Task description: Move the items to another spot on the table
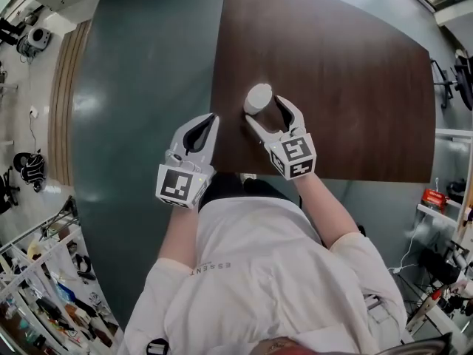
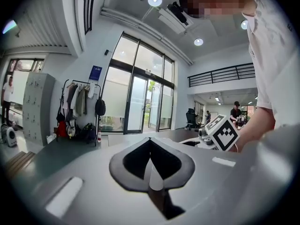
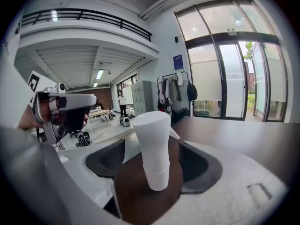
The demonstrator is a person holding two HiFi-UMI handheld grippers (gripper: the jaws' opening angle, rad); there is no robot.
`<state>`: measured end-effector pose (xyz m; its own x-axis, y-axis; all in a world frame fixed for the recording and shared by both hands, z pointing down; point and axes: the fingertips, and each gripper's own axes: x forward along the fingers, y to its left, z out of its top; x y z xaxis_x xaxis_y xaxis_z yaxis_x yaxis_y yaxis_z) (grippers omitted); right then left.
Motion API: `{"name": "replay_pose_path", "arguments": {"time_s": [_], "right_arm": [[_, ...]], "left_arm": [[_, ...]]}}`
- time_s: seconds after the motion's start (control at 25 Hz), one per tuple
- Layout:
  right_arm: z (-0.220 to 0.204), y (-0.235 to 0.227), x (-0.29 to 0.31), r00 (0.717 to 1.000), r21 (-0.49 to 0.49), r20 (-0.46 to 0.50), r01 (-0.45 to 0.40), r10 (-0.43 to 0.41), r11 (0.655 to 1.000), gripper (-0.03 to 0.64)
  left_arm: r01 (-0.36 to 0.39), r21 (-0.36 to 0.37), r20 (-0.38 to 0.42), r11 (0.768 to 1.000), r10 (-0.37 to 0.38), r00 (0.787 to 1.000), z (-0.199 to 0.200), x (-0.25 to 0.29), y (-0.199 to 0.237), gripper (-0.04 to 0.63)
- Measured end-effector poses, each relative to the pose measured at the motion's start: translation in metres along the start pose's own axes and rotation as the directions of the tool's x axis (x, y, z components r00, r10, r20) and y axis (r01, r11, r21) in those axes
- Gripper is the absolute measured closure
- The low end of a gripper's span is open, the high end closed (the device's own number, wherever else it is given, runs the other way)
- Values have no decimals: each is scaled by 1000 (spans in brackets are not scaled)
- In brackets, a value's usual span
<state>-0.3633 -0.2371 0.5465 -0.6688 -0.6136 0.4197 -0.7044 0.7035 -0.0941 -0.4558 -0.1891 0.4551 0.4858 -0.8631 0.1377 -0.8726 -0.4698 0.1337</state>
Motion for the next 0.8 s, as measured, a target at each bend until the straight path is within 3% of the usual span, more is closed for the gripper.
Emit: {"name": "replay_pose_path", "arguments": {"time_s": [0.44,0.6,0.8], "right_arm": [[-5,-15,39,997,121,35,71,-76,990,264],[-3,-12,46,996,117,40,75,-80,990,371],[-2,-12,45,994,116,30,96,-100,989,396]], "left_arm": [[65,-45,-48,997,-67,997,-22,17,24,578],[59,-43,-68,997,-62,996,-21,18,42,577],[84,-49,-72,995,-87,994,-25,18,52,578]]}}
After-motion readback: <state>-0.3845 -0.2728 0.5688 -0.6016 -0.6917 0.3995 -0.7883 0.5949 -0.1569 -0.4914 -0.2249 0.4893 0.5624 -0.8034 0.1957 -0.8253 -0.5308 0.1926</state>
